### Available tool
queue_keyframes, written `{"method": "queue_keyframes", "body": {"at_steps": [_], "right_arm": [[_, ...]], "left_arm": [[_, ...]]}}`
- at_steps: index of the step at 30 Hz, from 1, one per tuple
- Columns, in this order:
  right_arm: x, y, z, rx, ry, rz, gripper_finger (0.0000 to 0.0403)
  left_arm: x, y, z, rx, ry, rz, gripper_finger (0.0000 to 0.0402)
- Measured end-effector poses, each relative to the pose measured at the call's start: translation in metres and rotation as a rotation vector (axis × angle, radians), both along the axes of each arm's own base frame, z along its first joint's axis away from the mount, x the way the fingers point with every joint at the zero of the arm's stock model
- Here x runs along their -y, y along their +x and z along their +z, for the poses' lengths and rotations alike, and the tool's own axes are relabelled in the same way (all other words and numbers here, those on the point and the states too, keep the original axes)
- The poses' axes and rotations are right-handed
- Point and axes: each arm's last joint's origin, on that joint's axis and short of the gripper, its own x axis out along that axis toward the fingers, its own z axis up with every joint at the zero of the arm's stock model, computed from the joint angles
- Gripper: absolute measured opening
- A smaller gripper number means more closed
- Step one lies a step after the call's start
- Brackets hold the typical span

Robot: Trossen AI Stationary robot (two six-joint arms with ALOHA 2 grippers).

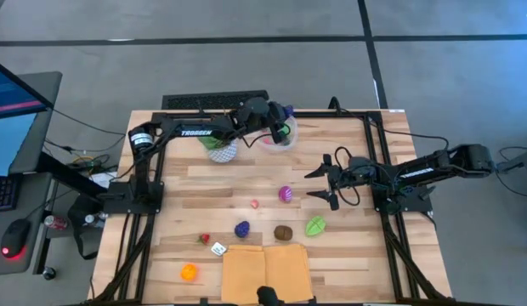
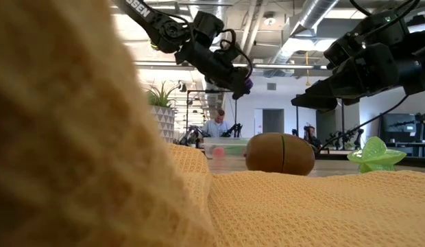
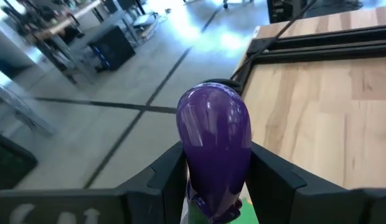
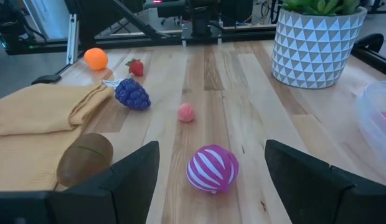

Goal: Pick and placing Produce into tupperware
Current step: Put the eggplant into the transparent bin

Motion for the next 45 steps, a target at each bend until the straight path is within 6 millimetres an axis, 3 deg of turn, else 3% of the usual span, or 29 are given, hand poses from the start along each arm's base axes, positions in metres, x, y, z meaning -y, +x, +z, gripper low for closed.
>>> {"method": "queue_keyframes", "body": {"at_steps": [12, 19, 34, 45], "right_arm": [[0.000, 0.000, 0.000, 0.004, -0.002, 0.000, 0.0315], [0.000, 0.000, 0.001, 0.007, 0.000, -0.002, 0.0315], [0.002, -0.001, -0.003, -0.036, 0.001, -0.014, 0.0315], [0.005, -0.002, -0.004, -0.038, 0.000, -0.032, 0.0315]], "left_arm": [[-0.006, -0.002, 0.002, 0.071, -0.080, -0.014, 0.0135], [-0.009, 0.010, 0.006, 0.183, -0.063, -0.021, 0.0135], [-0.034, 0.044, -0.037, 0.033, -0.190, 0.043, 0.0135], [-0.045, 0.031, -0.048, -0.075, -0.415, 0.082, 0.0131]]}}
